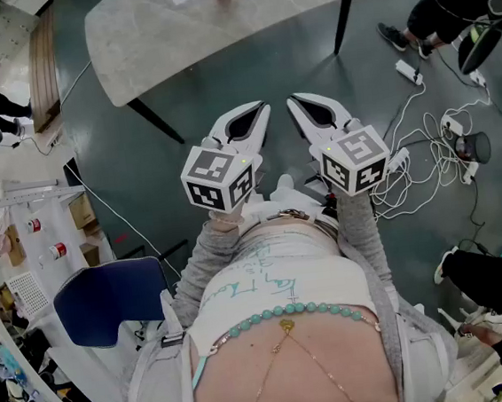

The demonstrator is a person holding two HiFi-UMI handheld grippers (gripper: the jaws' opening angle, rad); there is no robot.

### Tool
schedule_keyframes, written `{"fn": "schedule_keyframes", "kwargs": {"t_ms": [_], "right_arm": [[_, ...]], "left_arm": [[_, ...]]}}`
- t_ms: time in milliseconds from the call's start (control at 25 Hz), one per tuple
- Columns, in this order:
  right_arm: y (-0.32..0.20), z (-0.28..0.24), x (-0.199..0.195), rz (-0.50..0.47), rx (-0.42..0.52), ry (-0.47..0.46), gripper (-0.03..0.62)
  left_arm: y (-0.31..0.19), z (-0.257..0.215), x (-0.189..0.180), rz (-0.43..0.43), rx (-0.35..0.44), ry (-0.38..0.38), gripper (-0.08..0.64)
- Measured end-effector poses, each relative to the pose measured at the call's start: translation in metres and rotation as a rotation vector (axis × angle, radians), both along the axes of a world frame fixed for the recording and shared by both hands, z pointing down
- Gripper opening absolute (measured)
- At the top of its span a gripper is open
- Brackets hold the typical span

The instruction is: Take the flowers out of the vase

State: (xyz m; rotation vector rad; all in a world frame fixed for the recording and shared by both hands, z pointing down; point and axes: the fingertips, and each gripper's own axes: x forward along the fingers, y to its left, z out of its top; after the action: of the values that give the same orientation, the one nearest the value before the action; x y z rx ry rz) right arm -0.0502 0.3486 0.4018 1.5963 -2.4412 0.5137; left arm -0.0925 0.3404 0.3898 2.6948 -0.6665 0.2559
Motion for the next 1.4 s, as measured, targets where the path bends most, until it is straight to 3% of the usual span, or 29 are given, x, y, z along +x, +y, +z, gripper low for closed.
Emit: {"fn": "schedule_keyframes", "kwargs": {"t_ms": [440,880,1400], "right_arm": [[0.008,0.004,0.023,0.015,-0.005,0.01,0.026],[-0.004,0.01,0.034,-0.054,-0.009,-0.017,0.027],[-0.093,0.009,0.021,-0.059,-0.013,-0.033,0.027]], "left_arm": [[0.008,0.002,0.011,-0.021,-0.006,0.007,0.0],[-0.01,0.012,0.009,-0.132,-0.009,-0.008,0.0],[-0.09,0.016,0.004,-0.11,-0.018,-0.001,0.0]]}}
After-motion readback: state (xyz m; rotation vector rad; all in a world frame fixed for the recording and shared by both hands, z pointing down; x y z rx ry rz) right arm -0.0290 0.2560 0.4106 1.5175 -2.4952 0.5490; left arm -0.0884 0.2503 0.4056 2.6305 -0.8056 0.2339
